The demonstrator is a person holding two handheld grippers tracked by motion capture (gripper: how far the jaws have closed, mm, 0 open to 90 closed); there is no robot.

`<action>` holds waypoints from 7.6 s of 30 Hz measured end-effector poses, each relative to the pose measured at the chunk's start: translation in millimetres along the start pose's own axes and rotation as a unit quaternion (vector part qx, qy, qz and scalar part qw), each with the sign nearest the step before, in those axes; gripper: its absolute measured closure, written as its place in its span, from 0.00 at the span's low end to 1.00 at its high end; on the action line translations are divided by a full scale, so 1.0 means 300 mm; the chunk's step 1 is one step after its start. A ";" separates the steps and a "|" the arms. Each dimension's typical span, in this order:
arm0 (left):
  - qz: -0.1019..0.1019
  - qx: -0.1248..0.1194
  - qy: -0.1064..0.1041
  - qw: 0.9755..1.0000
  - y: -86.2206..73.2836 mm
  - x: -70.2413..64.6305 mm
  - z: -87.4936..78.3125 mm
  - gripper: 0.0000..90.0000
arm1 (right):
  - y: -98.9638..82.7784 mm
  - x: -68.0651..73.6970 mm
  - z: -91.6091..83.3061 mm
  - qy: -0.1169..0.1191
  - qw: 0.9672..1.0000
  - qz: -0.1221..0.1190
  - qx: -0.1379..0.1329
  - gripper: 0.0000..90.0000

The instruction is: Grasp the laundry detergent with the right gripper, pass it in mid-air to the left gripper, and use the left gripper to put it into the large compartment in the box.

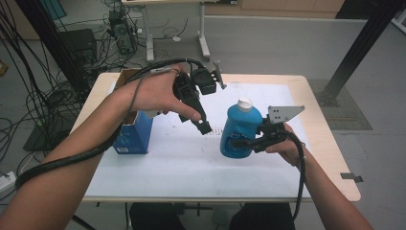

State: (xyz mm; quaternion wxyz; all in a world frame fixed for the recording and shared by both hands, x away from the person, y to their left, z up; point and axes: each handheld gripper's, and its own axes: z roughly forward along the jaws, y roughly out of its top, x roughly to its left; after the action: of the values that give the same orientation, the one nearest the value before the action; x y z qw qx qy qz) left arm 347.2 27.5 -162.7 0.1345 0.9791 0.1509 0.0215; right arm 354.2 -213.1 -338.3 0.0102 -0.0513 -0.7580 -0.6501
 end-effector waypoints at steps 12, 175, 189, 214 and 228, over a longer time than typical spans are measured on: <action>0.027 0.002 0.001 1.000 0.032 -0.039 -0.004 0.11 | 0.040 0.032 0.057 0.037 0.999 -0.020 0.018 0.49; 0.082 -0.015 -0.014 0.996 0.067 -0.118 0.046 0.24 | 0.062 0.075 0.168 0.072 0.996 -0.038 0.036 0.49; 0.088 -0.005 -0.017 0.996 0.076 -0.123 0.053 0.33 | 0.063 0.077 0.167 0.073 0.996 -0.040 0.035 0.49; 0.087 0.002 -0.018 0.996 0.090 -0.128 0.052 0.42 | 0.061 0.077 0.163 0.073 0.996 -0.041 0.034 0.49; 0.089 0.008 -0.021 0.996 0.091 -0.128 0.059 0.42 | 0.054 0.080 0.161 0.072 0.996 -0.040 0.037 0.49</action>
State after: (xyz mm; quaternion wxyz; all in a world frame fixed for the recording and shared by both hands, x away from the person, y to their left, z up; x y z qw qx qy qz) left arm 319.9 -13.6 -172.5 0.1275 0.9899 0.0605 0.0118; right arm 334.4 -161.4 -327.9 0.0405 0.0267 -0.7800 -0.6238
